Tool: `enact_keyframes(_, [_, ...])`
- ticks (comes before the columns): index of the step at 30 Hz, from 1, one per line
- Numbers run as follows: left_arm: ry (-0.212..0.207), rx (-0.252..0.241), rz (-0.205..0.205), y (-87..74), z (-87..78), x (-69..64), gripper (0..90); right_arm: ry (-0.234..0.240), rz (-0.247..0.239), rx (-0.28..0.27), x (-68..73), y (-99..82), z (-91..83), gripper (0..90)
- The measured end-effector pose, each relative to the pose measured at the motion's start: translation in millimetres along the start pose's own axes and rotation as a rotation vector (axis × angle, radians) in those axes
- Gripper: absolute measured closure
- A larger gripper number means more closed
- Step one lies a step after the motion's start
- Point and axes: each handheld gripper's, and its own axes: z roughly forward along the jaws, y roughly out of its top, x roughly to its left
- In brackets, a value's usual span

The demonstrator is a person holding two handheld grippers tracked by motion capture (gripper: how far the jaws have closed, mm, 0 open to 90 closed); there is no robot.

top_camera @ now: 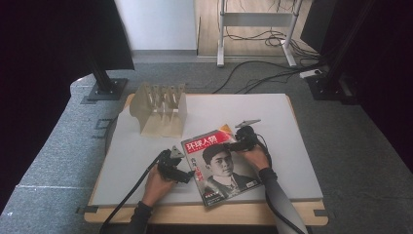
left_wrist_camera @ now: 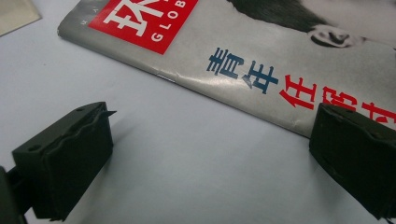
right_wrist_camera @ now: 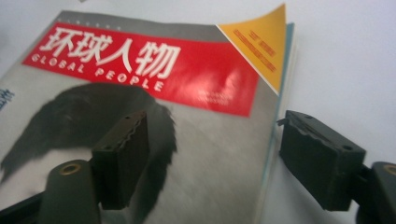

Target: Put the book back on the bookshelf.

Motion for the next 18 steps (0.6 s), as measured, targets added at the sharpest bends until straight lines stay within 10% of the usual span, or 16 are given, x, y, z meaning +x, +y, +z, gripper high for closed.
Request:
enact_keyframes(9, [0.002,0.001,-0.002,0.1,0.2,-0.2,0.0,0.031,0.089,0.009,-2.7,-10.7,-16.4,37.8])
enact_keyframes(18, [0.005,0.001,-0.005,0.3,0.4,-0.5,0.0,0.044,0.029,0.06,2.1,-9.2,-26.9,46.8])
